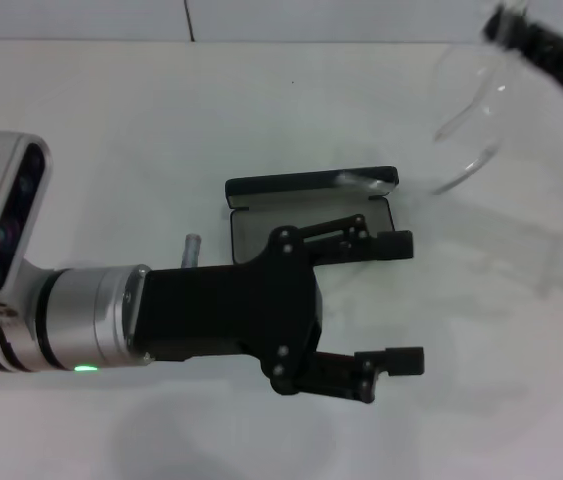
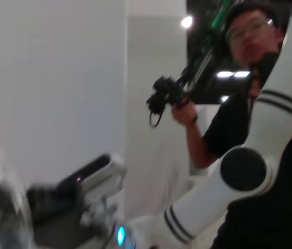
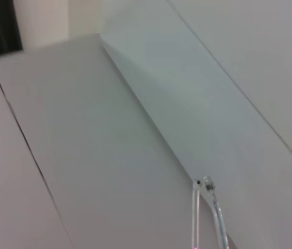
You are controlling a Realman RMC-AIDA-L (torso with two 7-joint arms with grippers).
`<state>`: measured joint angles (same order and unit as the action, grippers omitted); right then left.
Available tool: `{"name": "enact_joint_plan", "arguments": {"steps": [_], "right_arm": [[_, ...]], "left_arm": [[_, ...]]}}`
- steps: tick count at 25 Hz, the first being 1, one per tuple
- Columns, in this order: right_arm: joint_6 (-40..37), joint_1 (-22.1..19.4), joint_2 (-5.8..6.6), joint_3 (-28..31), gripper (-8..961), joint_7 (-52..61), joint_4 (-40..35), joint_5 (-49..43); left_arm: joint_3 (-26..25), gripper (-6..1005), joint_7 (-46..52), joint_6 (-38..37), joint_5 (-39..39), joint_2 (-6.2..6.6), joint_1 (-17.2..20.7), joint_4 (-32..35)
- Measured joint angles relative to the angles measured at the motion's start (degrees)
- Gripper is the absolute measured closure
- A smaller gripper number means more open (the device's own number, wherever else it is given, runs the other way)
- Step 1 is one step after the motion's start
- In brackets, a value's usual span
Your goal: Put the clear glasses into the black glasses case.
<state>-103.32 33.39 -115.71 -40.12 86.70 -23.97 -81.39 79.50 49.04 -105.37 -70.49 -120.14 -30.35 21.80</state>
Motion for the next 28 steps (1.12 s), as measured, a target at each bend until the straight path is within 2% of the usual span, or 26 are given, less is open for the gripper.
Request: {"name": "enact_joint_plan", "arguments": {"steps": [8,28], "right_arm": [[7.12,1.43,-0.36,-9.54,882,-2.32,3.35,0.35],[2.97,2.28,0.48,-21.73,881,1.49,0.91,0.0]], "left_arm": [[0.4,161,-0.15,-1.43,1.95,0.29,-0.21,0.2],[-1.55,162,-0.53,-0.79,2.45,0.52,0.29,-0.36]]}}
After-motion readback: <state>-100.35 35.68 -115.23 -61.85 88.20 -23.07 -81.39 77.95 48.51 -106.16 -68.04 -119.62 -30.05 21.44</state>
